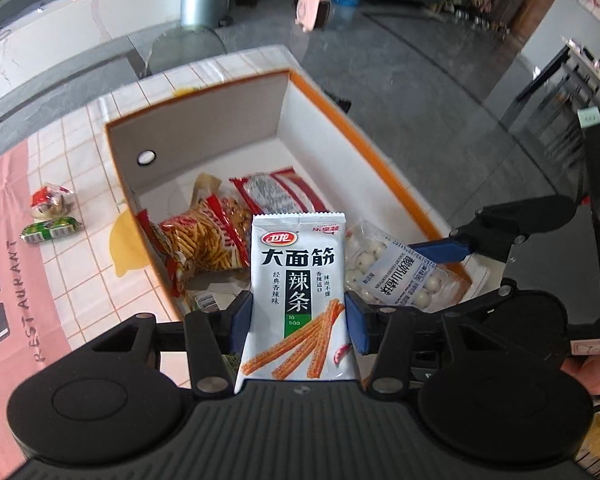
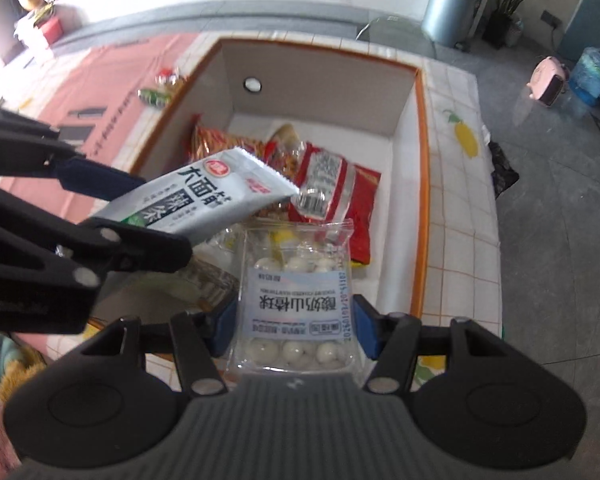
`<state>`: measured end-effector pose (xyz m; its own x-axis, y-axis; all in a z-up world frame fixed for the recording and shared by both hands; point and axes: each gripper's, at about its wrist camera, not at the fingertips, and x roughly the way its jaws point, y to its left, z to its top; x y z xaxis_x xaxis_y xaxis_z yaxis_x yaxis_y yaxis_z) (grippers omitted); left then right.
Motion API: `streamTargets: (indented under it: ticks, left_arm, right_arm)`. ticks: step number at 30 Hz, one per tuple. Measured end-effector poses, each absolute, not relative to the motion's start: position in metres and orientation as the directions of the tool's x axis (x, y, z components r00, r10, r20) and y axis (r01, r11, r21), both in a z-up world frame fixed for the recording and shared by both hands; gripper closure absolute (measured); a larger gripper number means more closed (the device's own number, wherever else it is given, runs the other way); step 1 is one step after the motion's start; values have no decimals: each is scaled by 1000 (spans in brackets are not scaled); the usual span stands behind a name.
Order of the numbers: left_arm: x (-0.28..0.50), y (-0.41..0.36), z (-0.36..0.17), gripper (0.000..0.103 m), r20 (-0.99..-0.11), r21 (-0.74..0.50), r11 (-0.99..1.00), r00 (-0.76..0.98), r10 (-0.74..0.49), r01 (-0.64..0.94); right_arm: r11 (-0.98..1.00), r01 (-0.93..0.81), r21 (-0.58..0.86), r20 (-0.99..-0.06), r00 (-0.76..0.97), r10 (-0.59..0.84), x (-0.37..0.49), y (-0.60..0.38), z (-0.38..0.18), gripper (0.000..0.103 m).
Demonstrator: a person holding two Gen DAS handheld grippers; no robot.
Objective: Organize snacks
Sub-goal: 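Carry both packets into the orange box and open both tools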
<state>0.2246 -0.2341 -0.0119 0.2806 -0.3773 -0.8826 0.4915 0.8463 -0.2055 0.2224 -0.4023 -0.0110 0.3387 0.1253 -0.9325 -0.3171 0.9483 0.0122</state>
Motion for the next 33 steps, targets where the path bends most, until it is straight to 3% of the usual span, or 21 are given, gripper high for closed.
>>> streamTargets:
  ticks: [17,20,25,33]
  left_arm:
    - [241,-261,-47,46,-950,-139,823,161,-268,550]
    - [242,-259,-47,38,-948,-136,825,170,-270,549]
    - [243,-253,-38,31,-938,-168,825,171,-303,540]
    - [227,-235,-5,31,-913,-142,826,251,-323,546]
  right_arm:
    - [918,-398,-3,-969,227,96,240,-394,-49,44]
    - [915,-402,-12,-971,224,86,241,-392,-50,44]
    - [915,-402,-17,-973,217,78,241,-392,-49,37]
    - [919,-392,-36,-968,244,65,233,-388,-28,35]
